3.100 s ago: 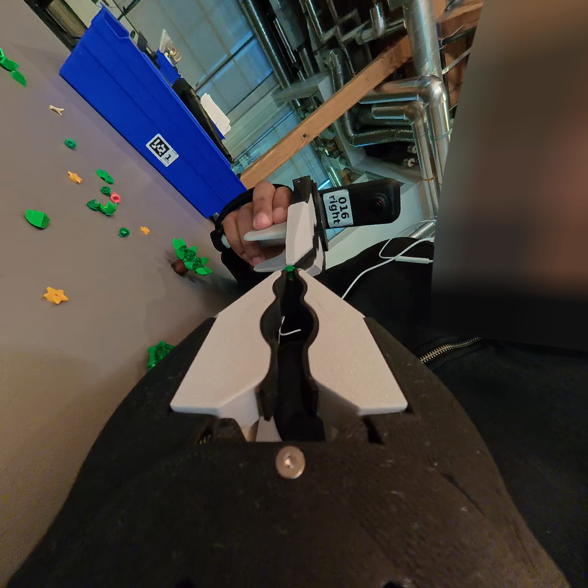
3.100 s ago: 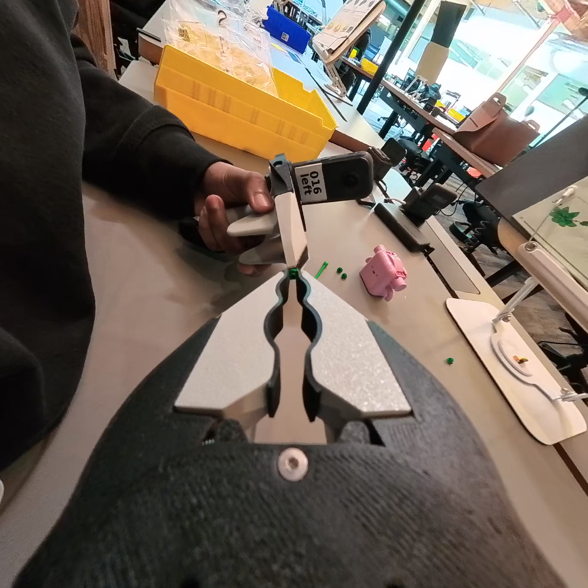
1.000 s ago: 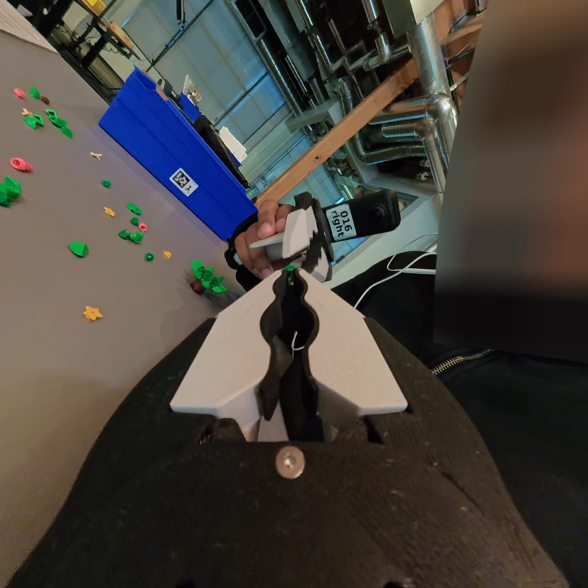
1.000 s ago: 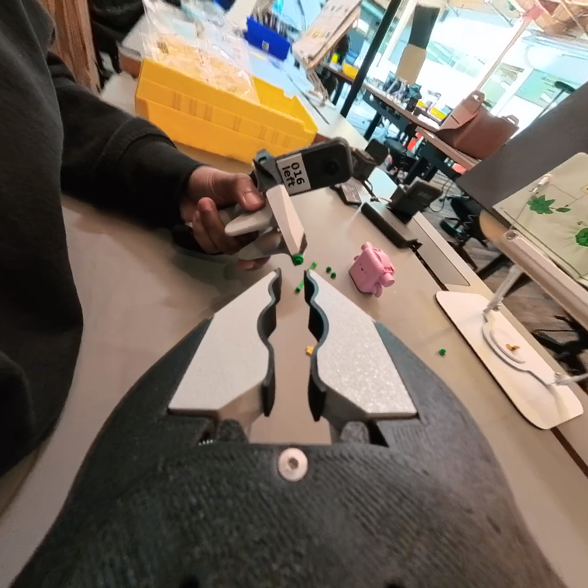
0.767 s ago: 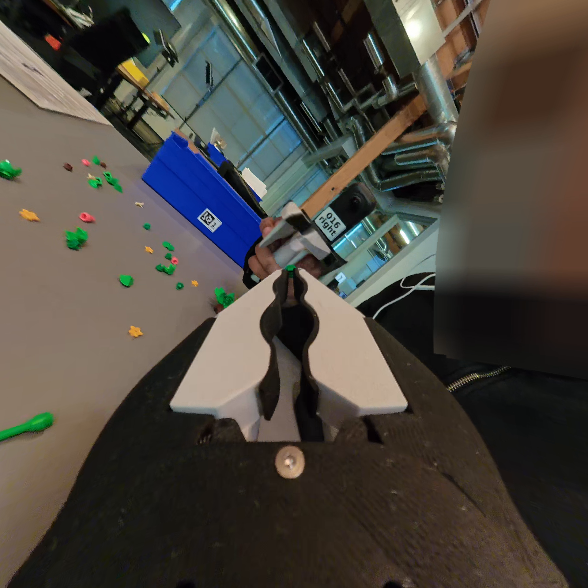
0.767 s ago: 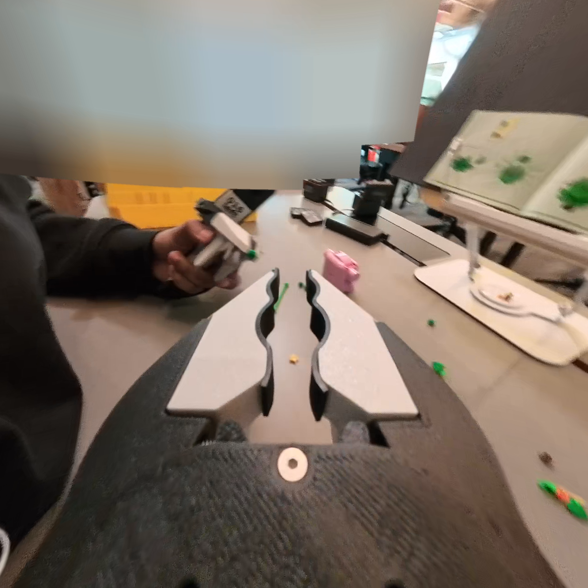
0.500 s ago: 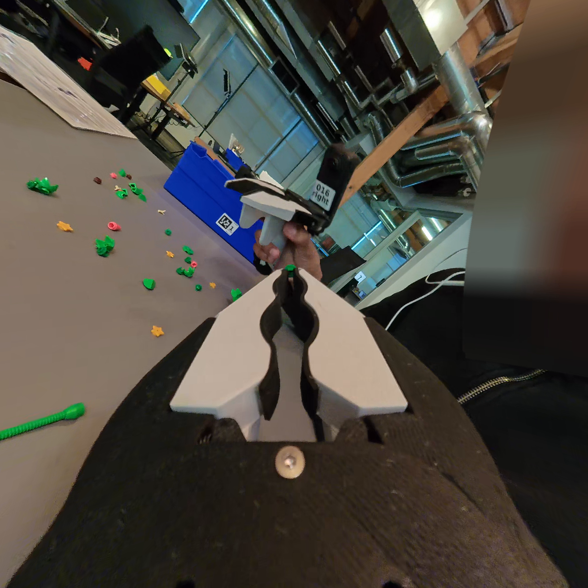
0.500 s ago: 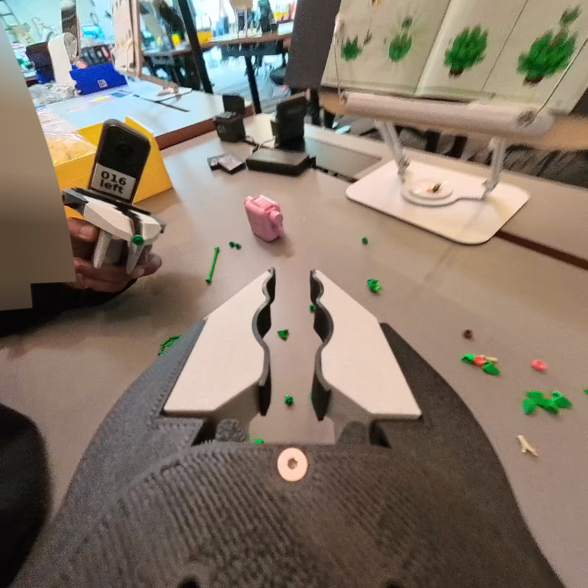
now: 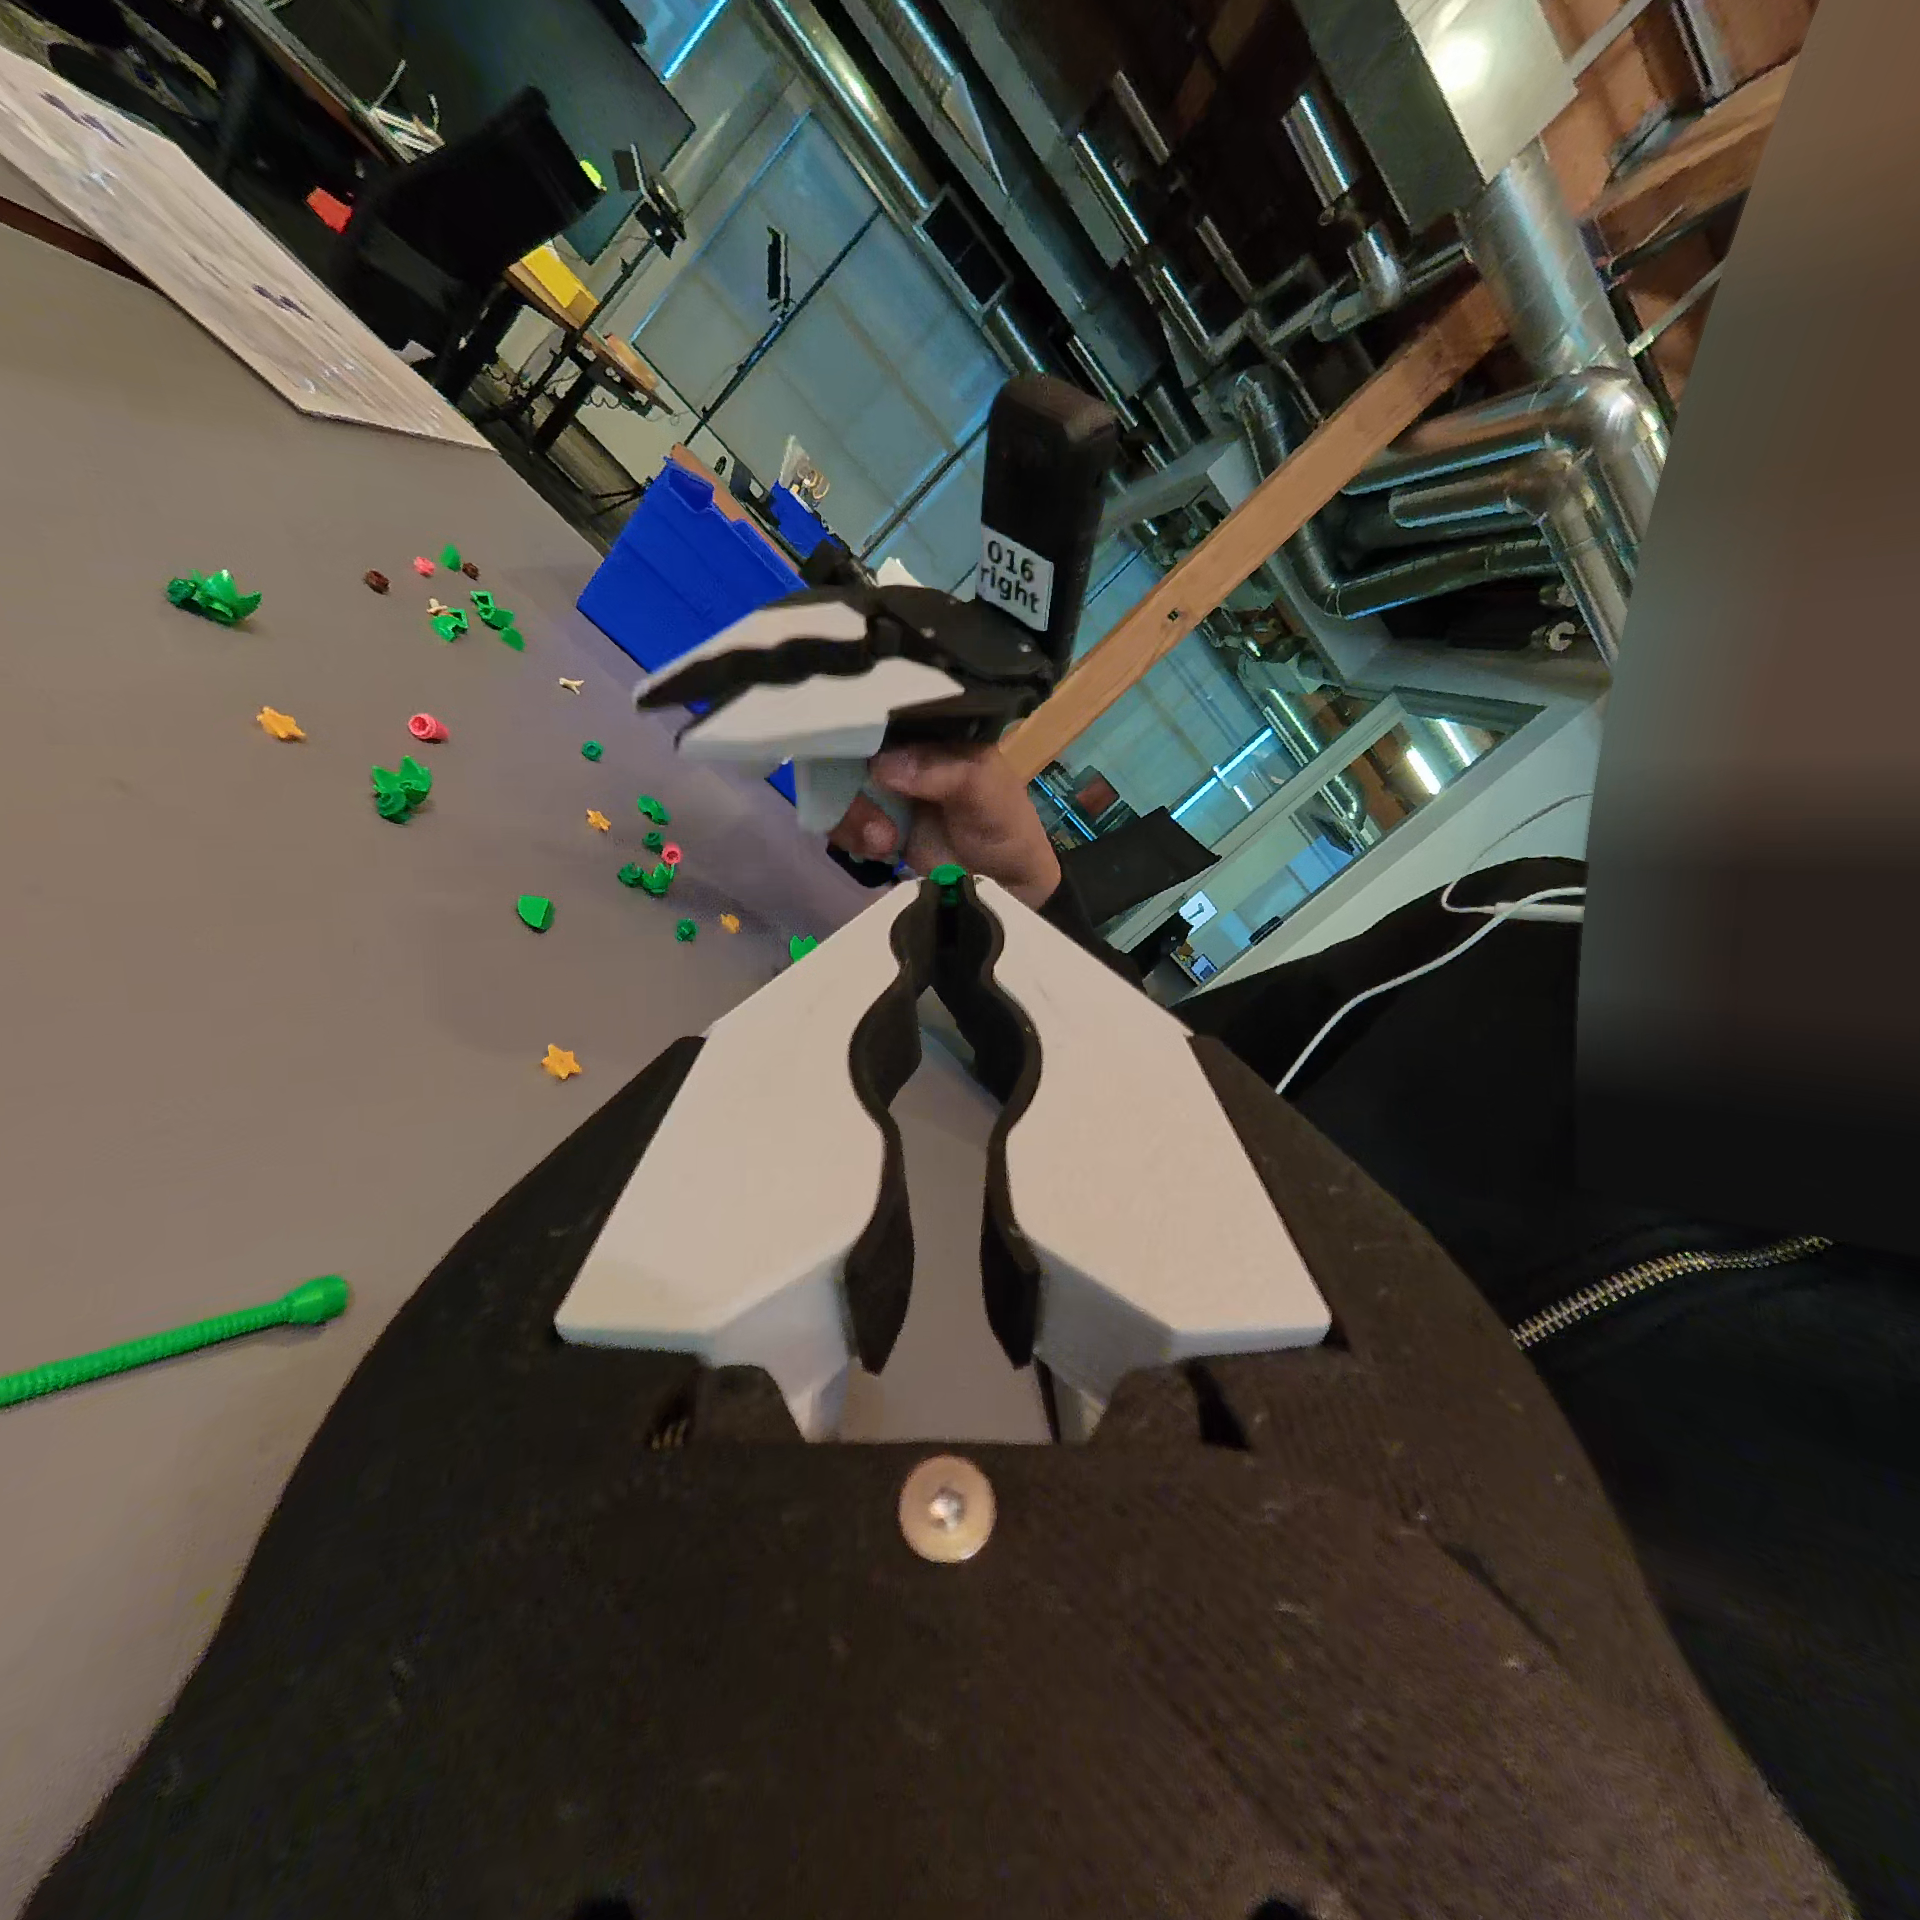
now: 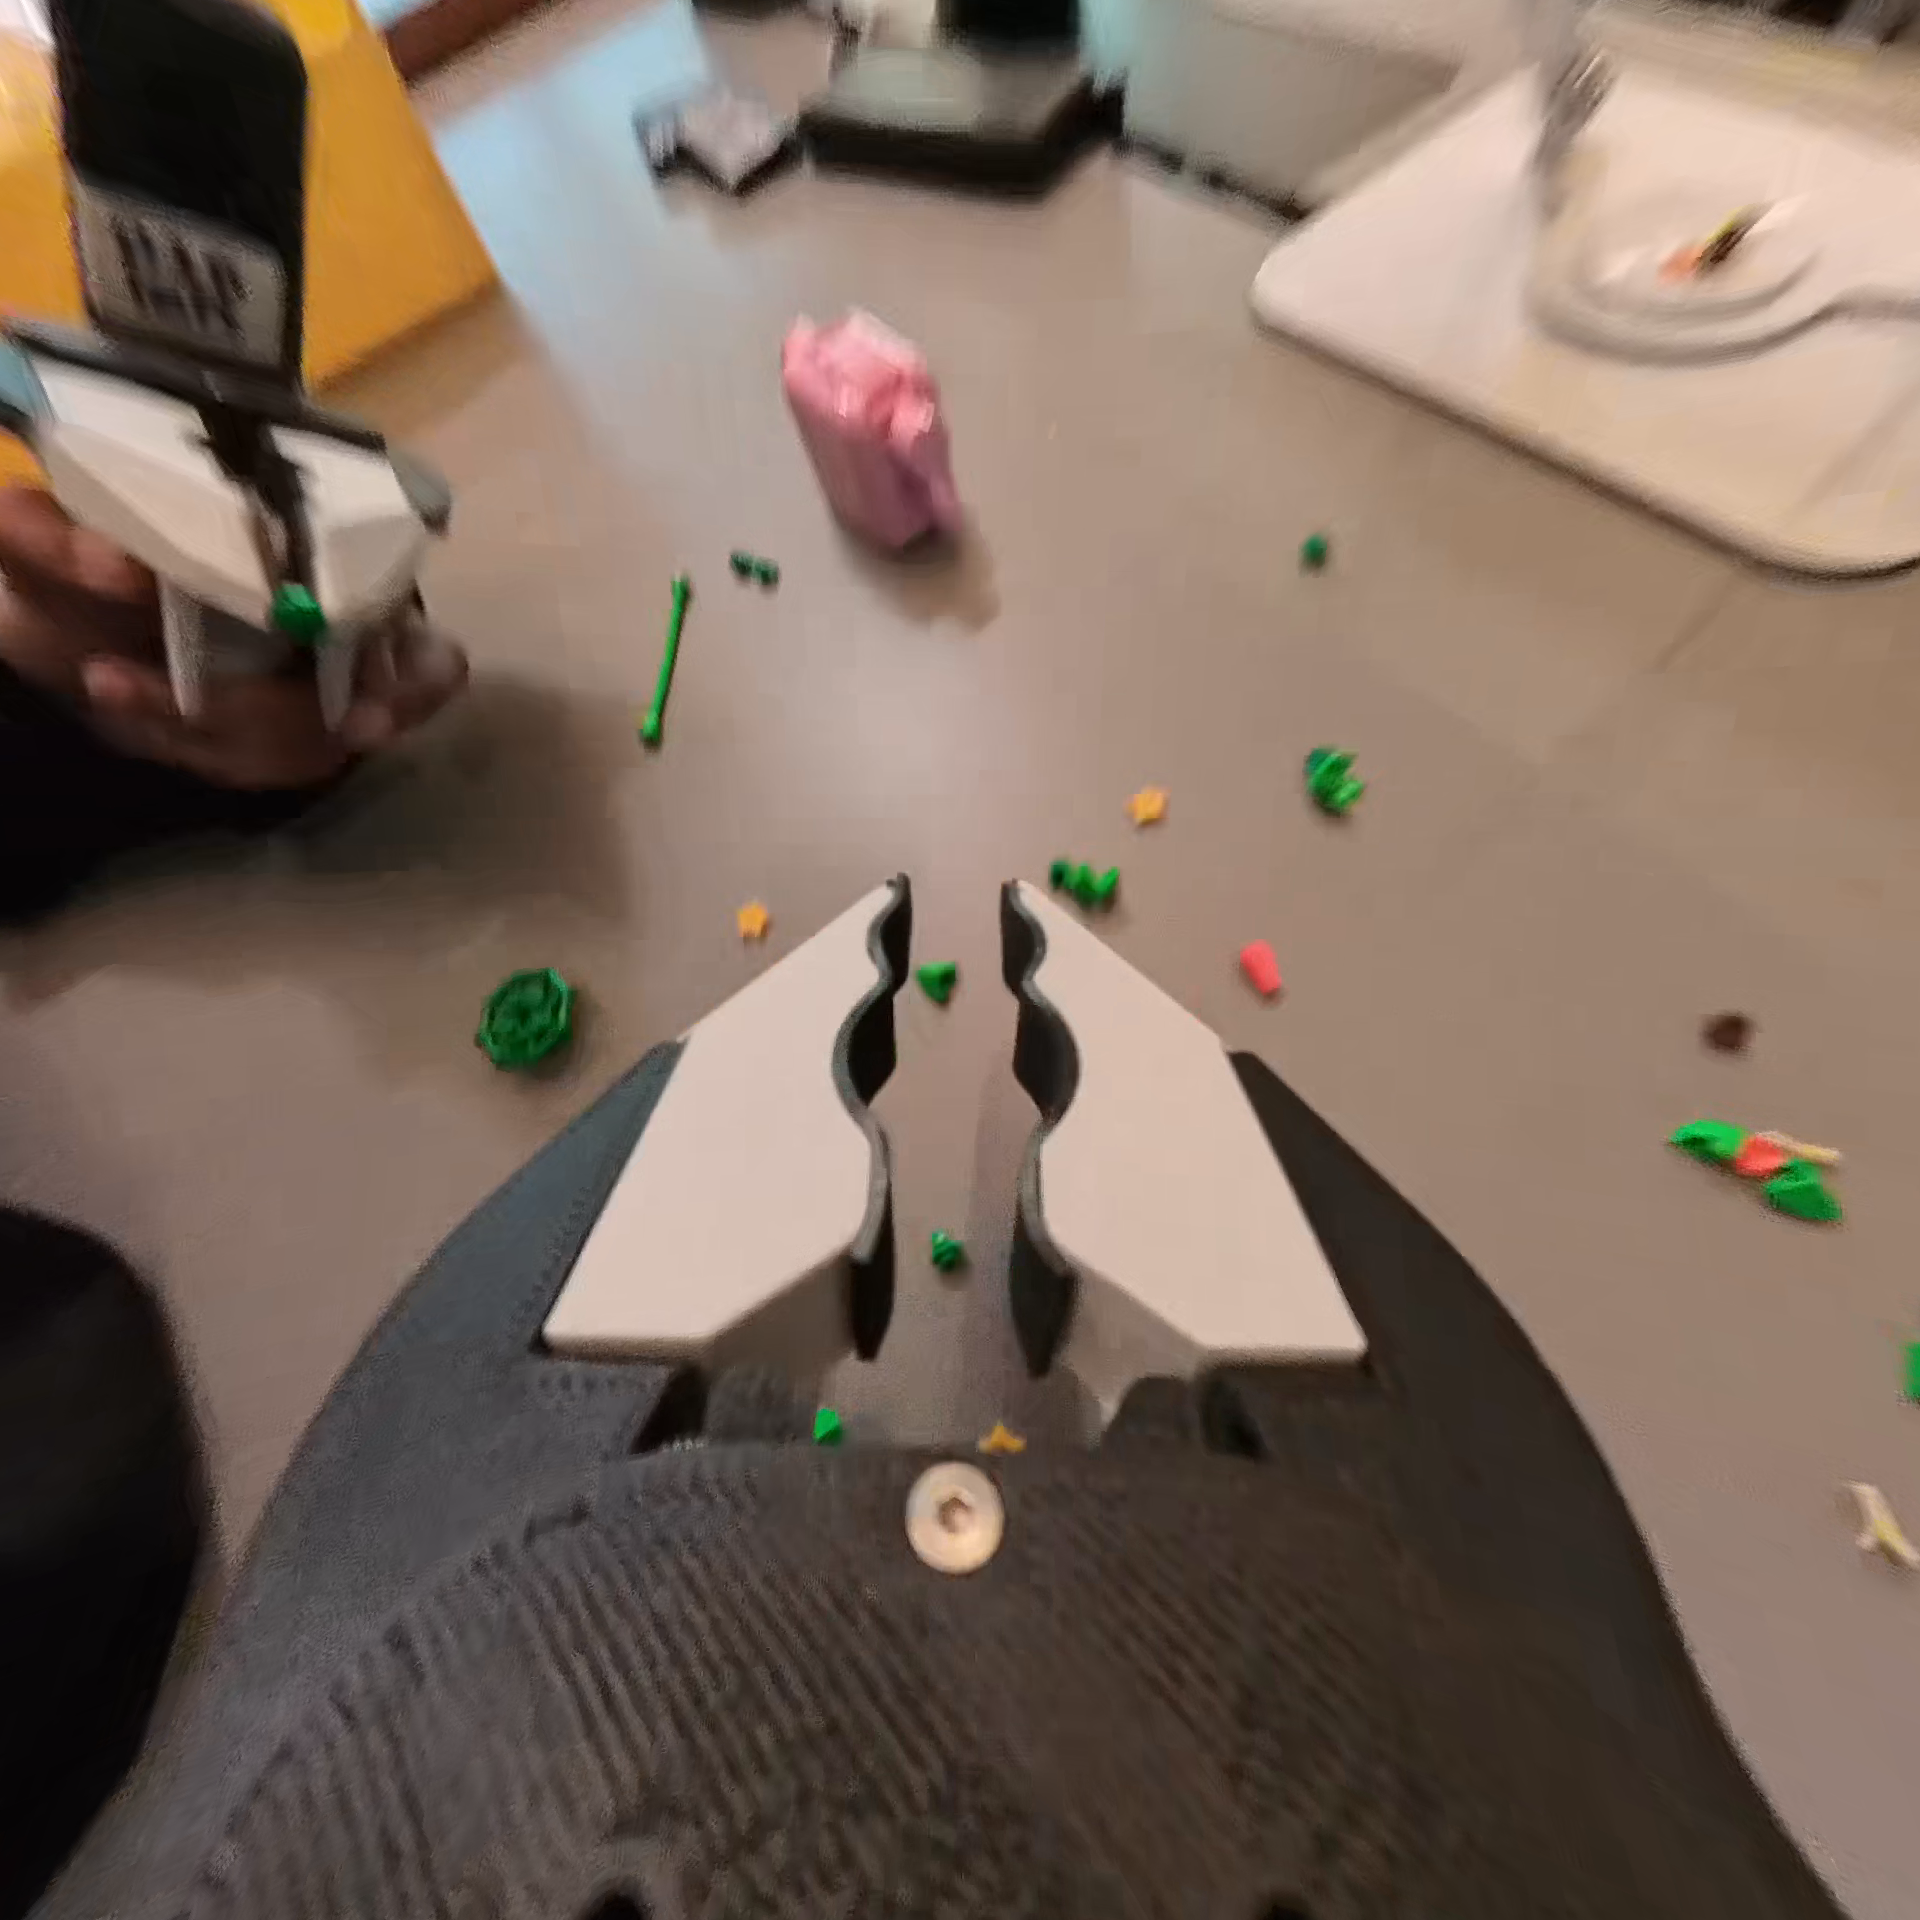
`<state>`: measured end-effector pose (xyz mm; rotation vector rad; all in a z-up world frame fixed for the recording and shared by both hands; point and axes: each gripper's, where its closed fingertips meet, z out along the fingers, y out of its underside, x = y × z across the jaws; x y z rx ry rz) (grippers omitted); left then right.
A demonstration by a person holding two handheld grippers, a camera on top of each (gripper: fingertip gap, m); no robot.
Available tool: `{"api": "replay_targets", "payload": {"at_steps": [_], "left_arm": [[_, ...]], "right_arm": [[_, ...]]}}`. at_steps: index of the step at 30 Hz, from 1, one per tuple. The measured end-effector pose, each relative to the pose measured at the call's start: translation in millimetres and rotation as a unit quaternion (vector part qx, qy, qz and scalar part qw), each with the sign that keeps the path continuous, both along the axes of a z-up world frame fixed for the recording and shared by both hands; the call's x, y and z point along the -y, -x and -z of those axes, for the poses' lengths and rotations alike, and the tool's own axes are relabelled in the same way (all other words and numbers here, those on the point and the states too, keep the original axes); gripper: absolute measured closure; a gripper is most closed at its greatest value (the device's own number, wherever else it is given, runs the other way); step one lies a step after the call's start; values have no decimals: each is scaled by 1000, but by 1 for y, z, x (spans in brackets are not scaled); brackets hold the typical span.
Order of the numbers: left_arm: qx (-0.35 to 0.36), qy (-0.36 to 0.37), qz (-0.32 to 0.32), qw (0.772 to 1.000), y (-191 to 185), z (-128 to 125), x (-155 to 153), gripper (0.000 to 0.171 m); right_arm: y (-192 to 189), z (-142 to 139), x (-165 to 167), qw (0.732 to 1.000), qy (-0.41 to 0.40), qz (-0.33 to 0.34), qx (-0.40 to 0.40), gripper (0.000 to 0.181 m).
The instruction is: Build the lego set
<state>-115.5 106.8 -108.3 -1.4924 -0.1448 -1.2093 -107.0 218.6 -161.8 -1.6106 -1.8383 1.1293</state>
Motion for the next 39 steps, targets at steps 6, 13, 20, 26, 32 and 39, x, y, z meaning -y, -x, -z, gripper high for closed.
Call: {"api": "replay_targets", "payload": {"at_steps": [6,13,20,26,32,39], "left_arm": [[7,4,5,1000,-1,2,-1,171],[13,5,6,1000,0,3,-1,171],[14,4,8,1000,-1,2,-1,171],[16,2,8,1000,-1,1,-1,171],[16,3,10,1000,-2,2,-1,171],[18,3,12,1000,-2,2,-1,171]], "right_arm": [[-4,46,17,991,-81,-45,99,167],[0,57,6,984,-130,-35,120,169],[3,56,-10,978,-173,-6,114,173],[-2,51,13,988,-99,-58,104,169],[-6,56,18,986,-98,-69,115,168],[-6,59,18,985,-103,-70,121,172]]}}
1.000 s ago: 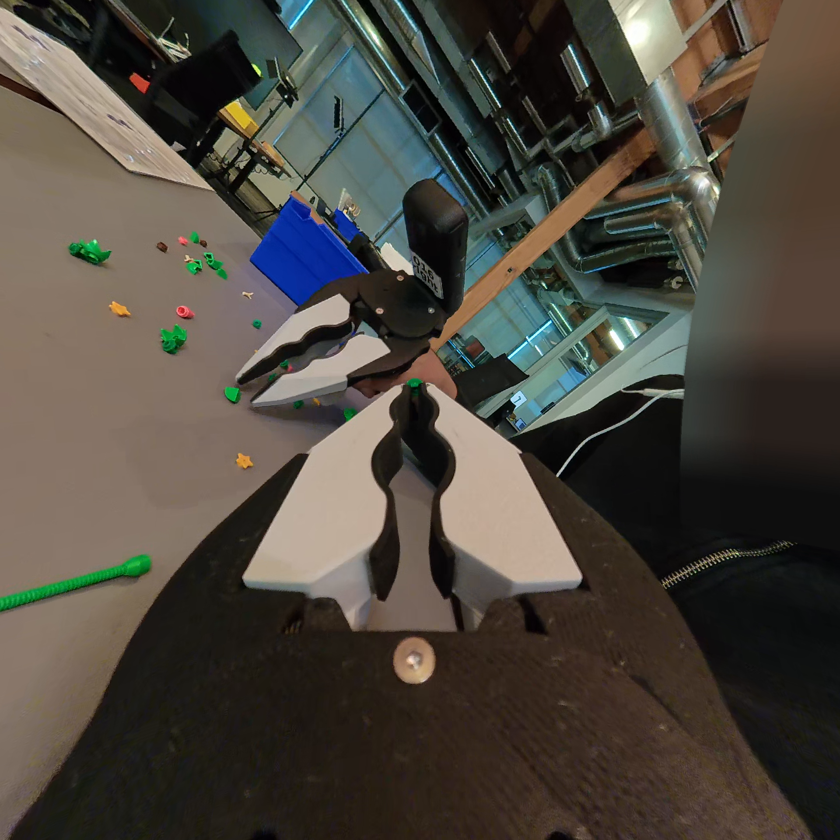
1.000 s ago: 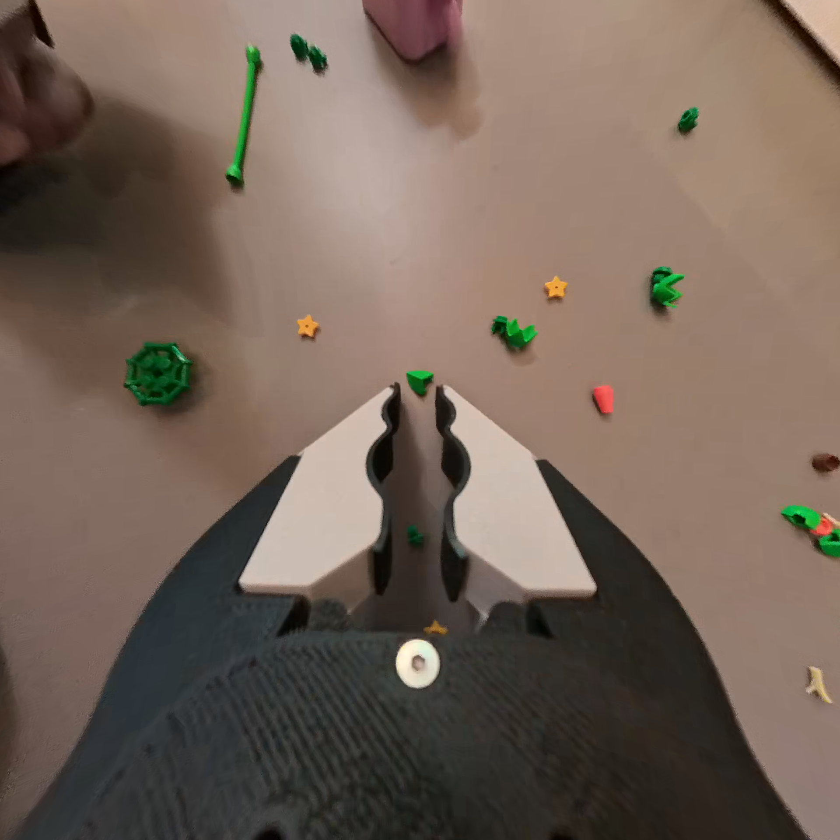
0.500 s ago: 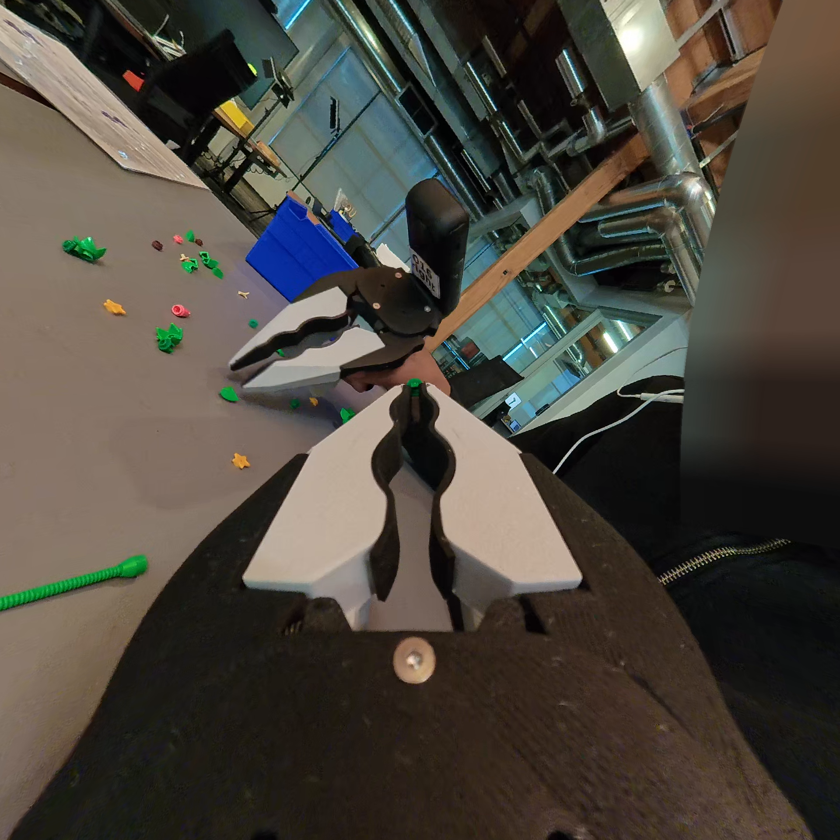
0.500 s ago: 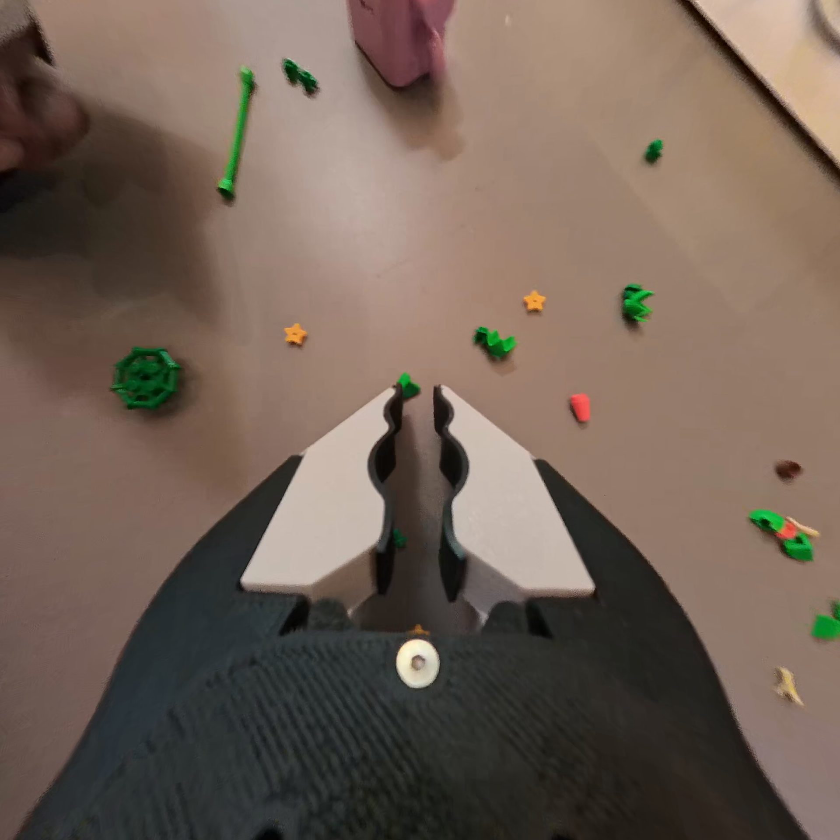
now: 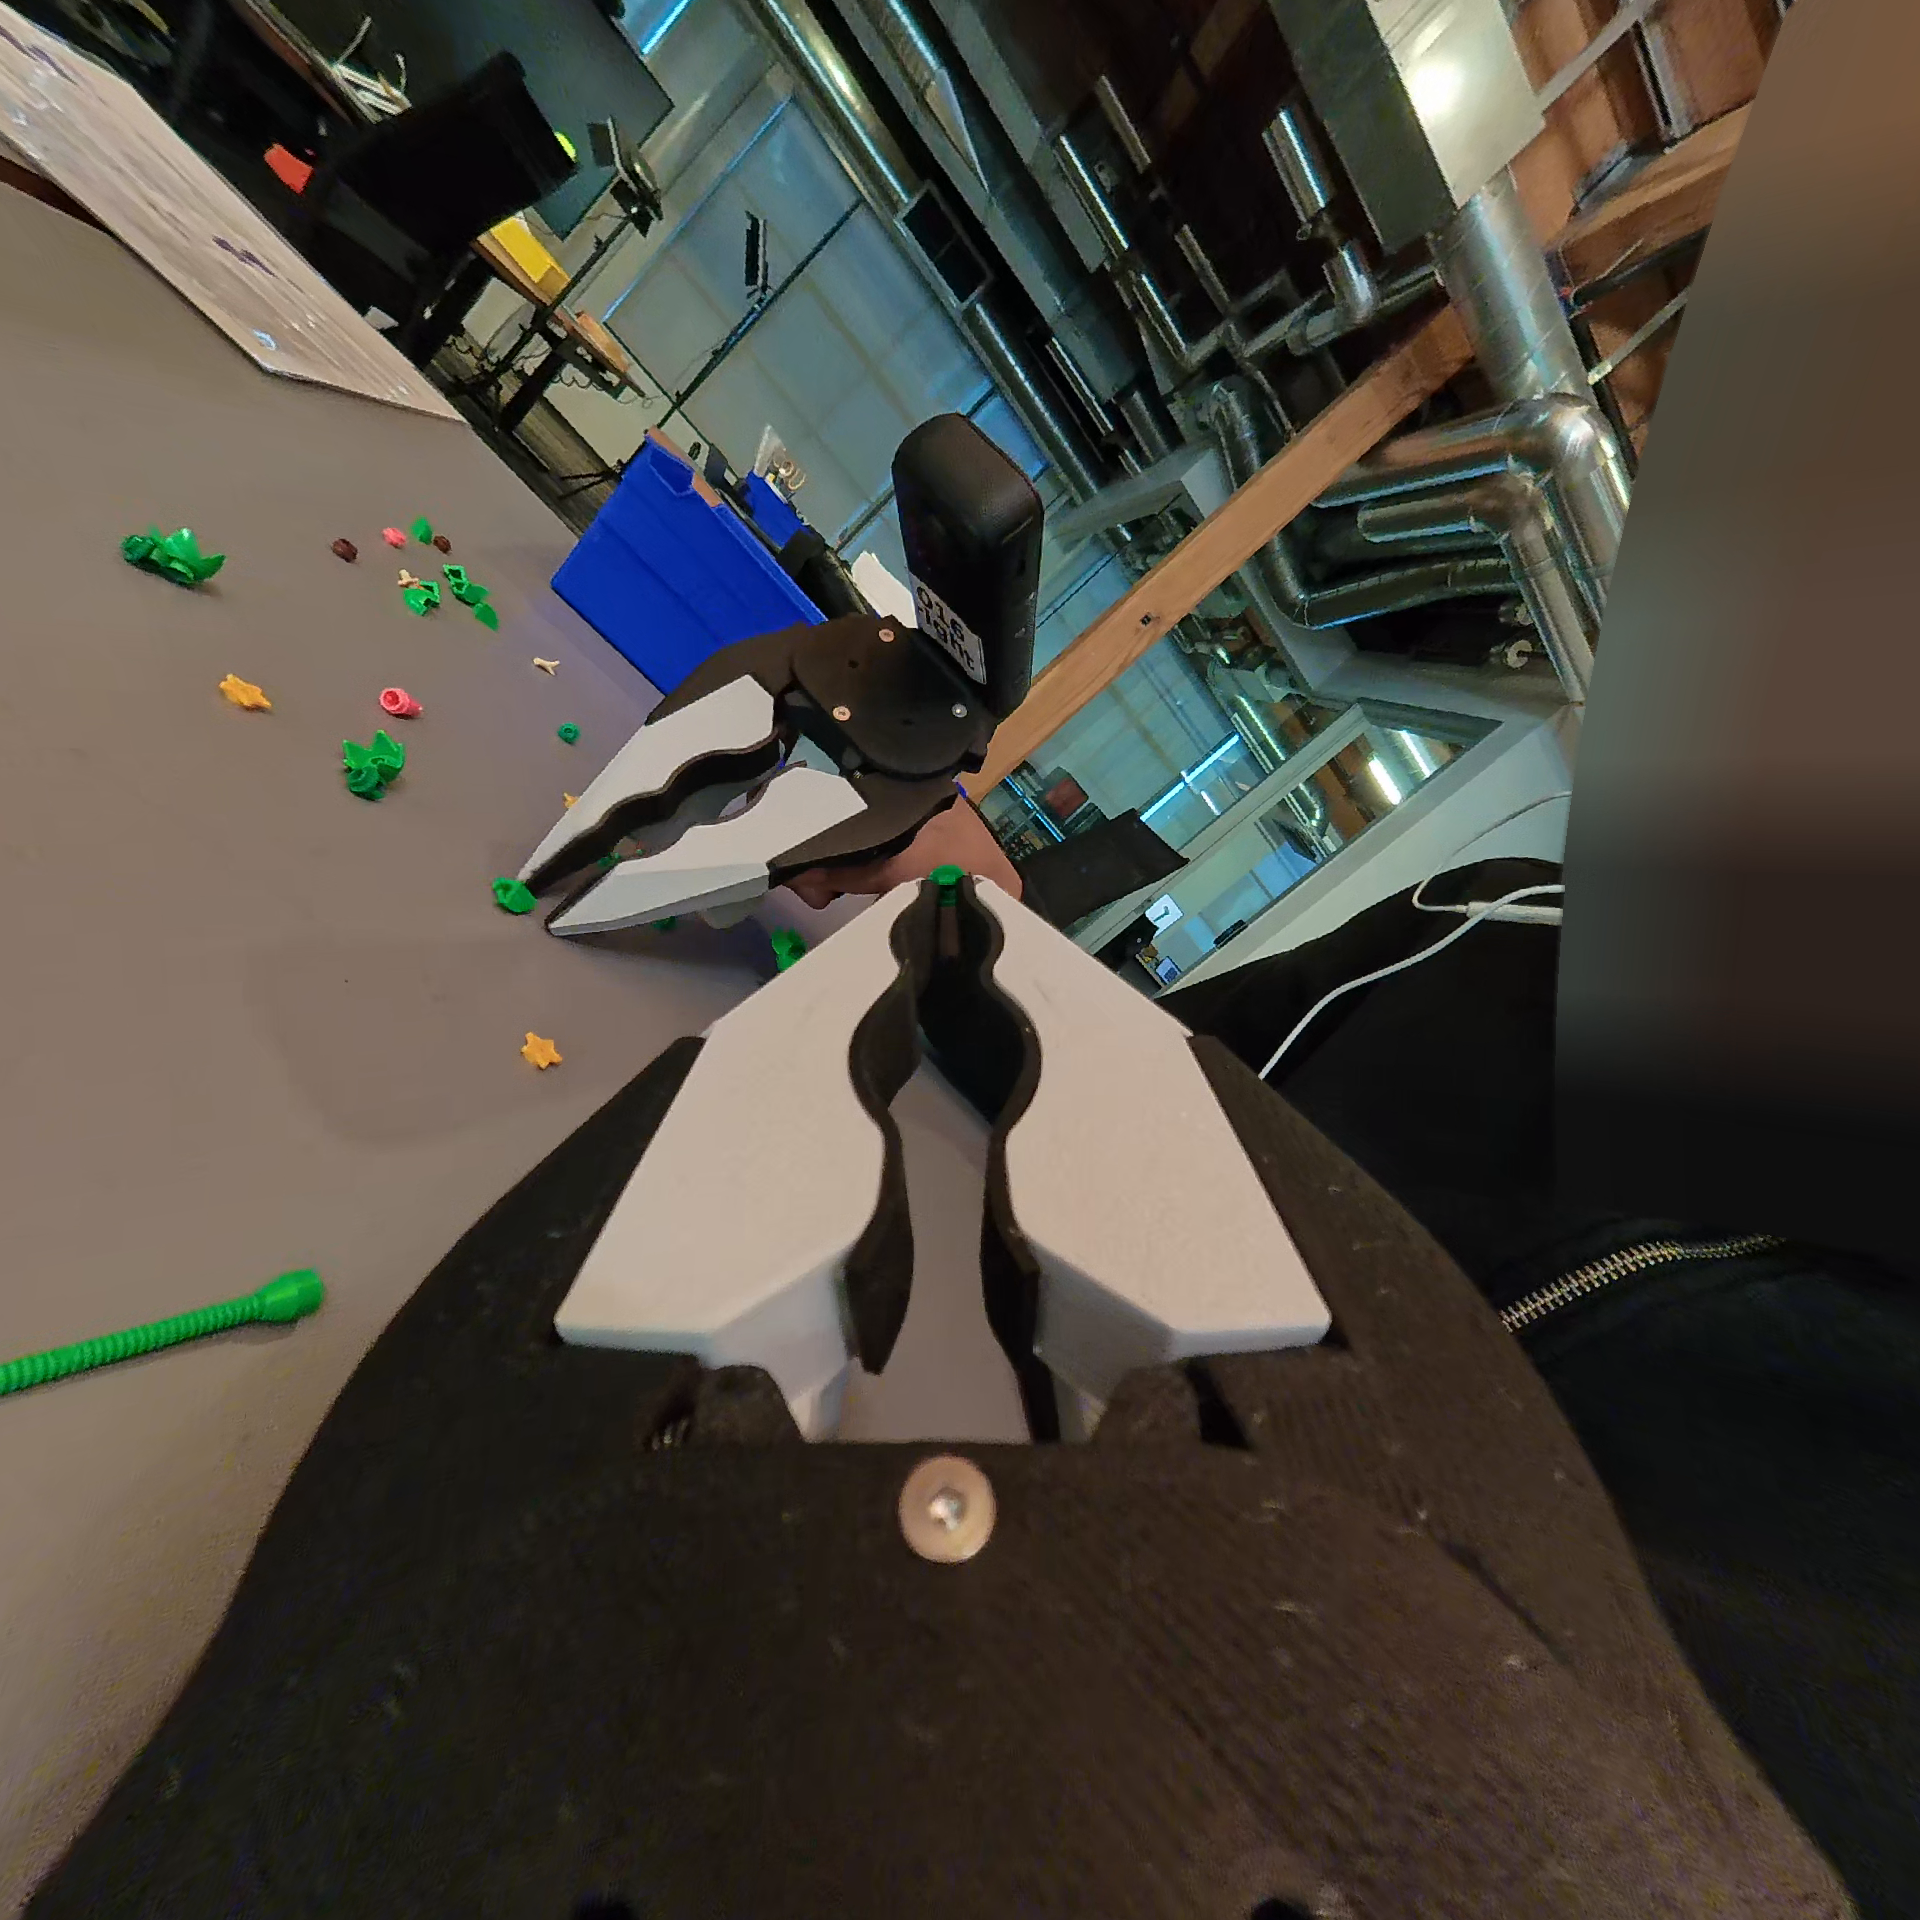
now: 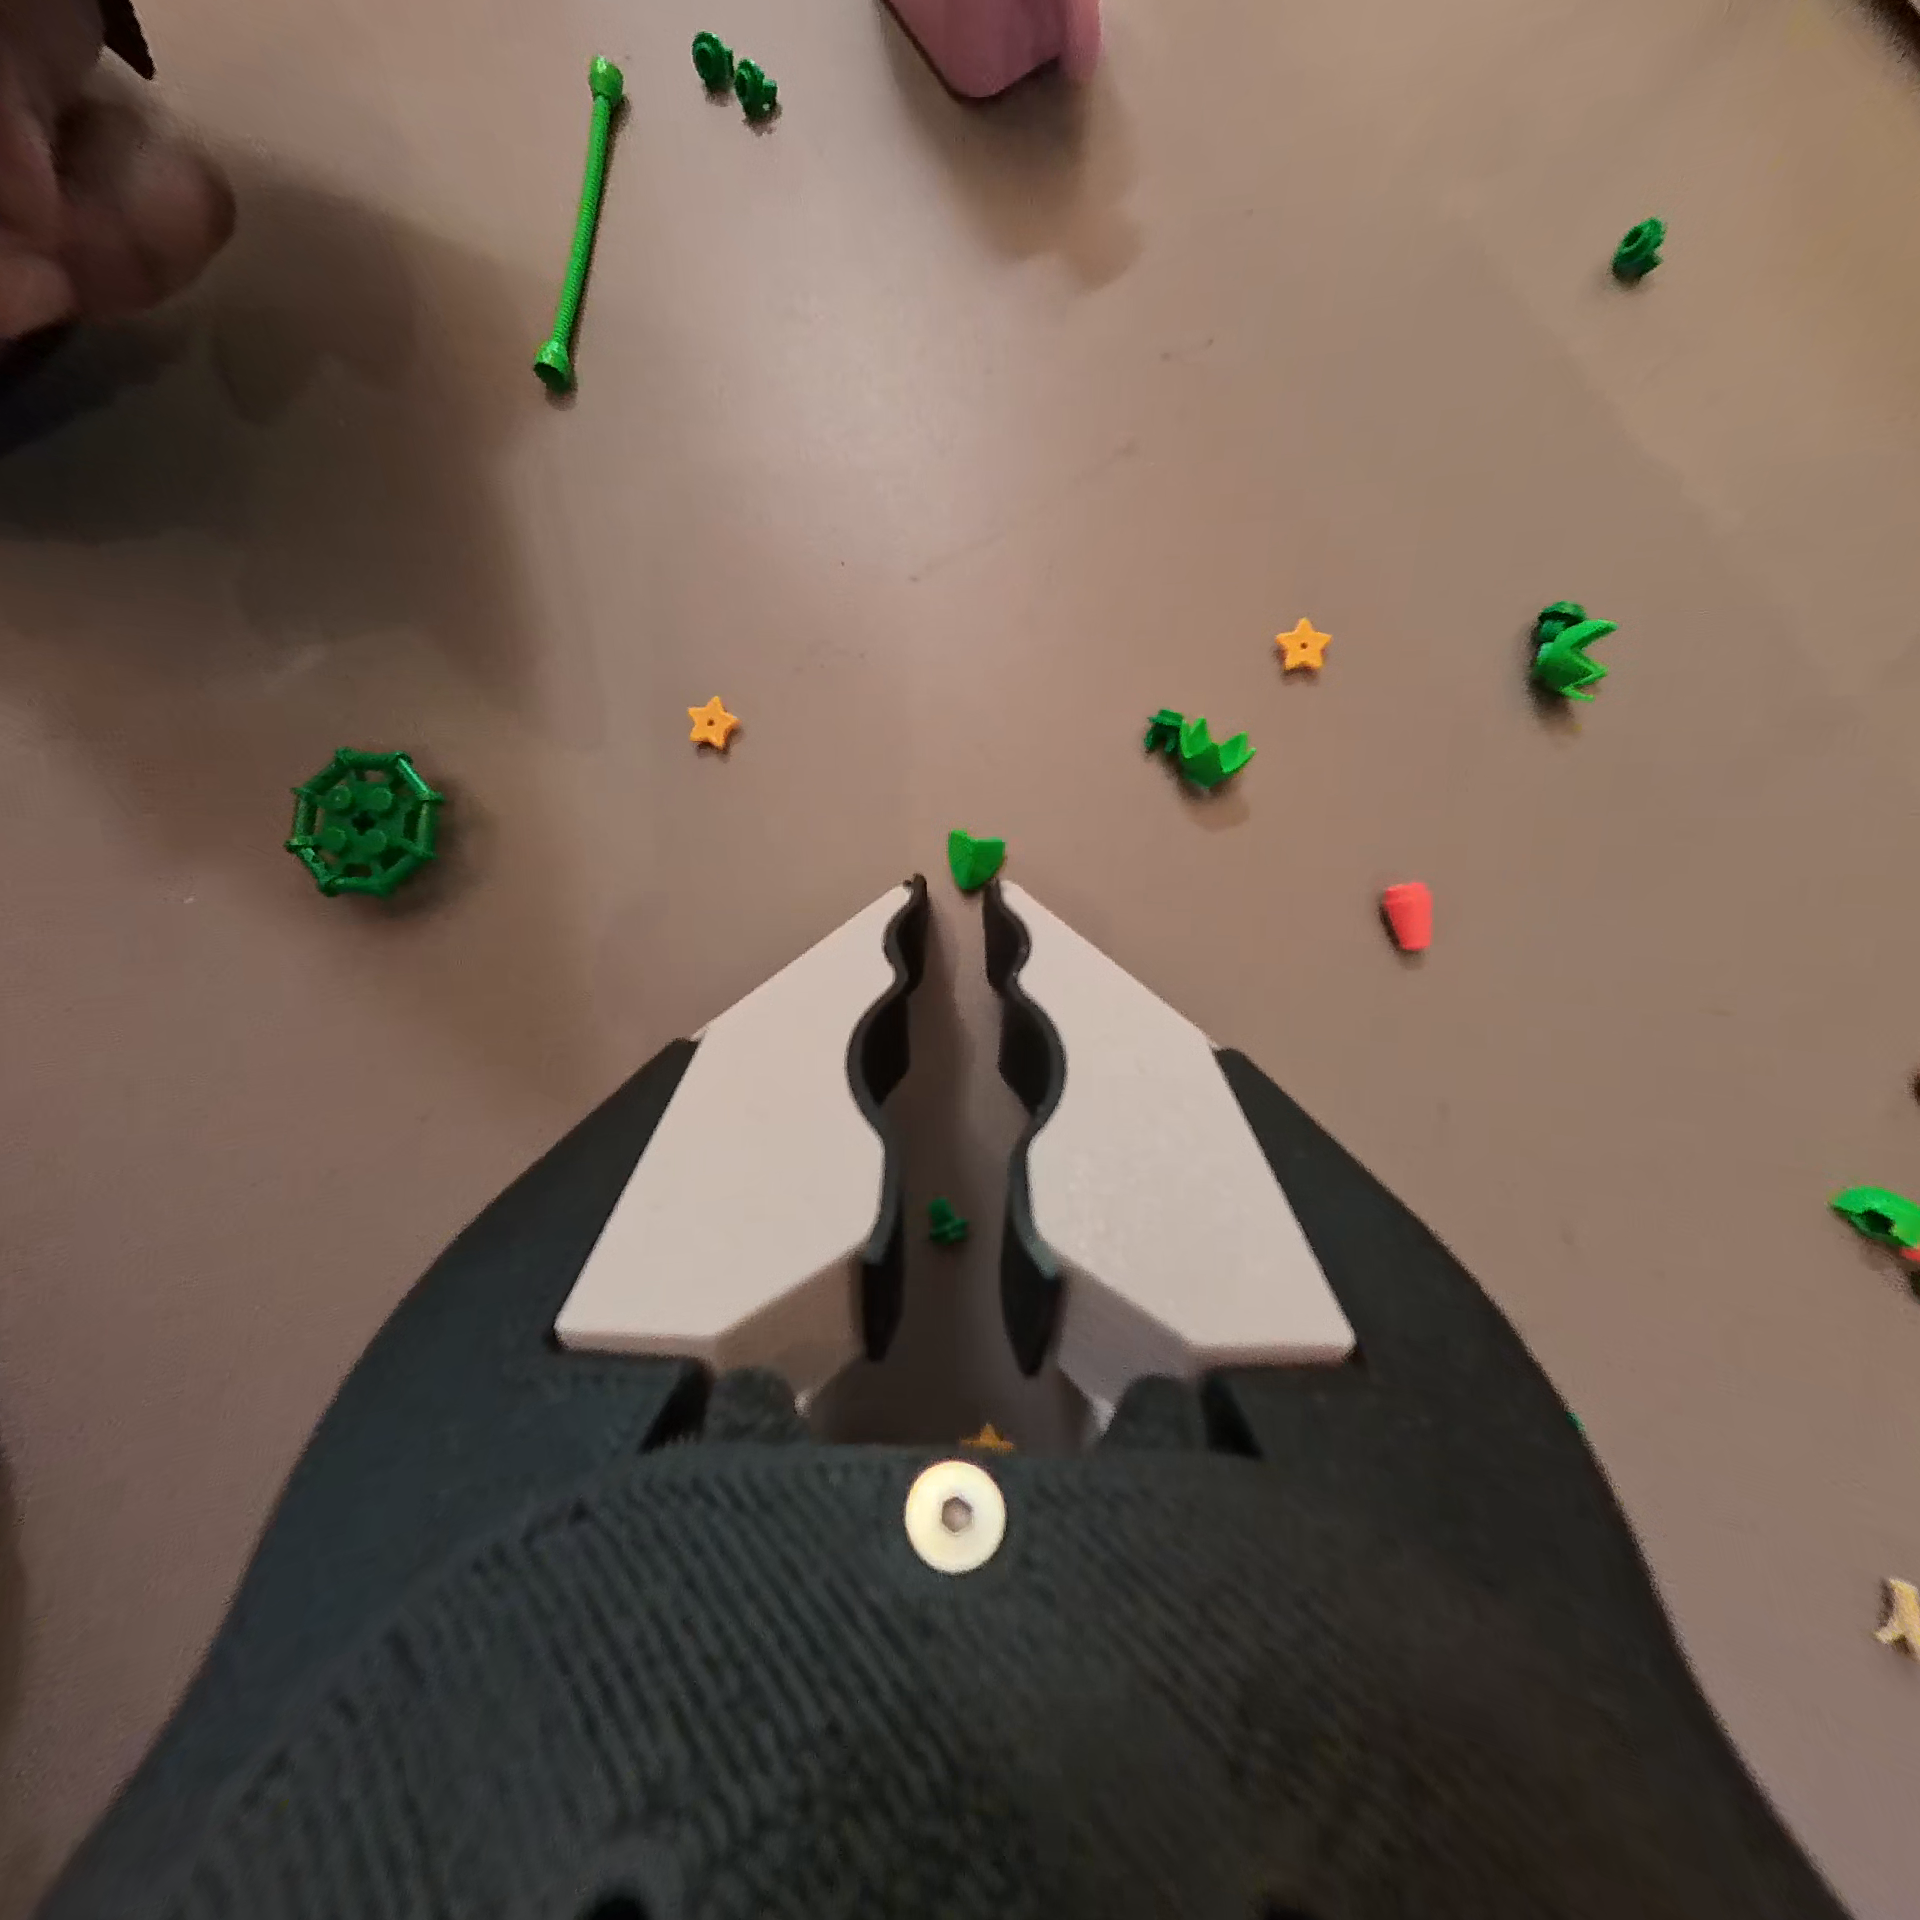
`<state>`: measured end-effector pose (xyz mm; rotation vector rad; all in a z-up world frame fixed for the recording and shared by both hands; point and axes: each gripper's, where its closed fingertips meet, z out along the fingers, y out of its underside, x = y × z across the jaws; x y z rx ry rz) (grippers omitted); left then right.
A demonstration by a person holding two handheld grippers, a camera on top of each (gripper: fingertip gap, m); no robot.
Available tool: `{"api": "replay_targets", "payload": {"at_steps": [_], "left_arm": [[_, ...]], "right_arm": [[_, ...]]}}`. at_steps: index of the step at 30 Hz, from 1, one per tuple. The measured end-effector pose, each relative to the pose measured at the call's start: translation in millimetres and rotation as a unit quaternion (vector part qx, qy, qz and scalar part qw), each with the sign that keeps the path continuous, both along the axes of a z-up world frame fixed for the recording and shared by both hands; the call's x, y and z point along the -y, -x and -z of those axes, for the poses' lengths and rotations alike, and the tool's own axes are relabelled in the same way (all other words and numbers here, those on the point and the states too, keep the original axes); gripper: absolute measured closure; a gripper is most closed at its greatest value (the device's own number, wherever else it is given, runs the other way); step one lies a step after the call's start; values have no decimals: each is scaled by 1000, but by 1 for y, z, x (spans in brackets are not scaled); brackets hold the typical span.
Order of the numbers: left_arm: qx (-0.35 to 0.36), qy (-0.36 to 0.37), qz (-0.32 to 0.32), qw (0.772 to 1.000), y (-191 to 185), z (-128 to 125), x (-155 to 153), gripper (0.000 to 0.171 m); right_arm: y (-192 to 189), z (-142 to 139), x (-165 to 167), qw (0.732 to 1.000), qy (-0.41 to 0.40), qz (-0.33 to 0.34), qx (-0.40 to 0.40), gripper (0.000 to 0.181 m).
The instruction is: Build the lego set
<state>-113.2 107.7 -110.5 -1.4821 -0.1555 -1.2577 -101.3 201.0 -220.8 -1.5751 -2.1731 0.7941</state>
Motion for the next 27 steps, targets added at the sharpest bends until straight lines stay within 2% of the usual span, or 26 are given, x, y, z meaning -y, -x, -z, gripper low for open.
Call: {"api": "replay_targets", "payload": {"at_steps": [9,27], "left_arm": [[1,0,1,1000,0,0,0,171],[8,1,3,1000,0,0,0,171]], "right_arm": [[-3,-1,9,1000,4,-20,4,172],[4,0,4,1000,-1,5,-8,169]]}}
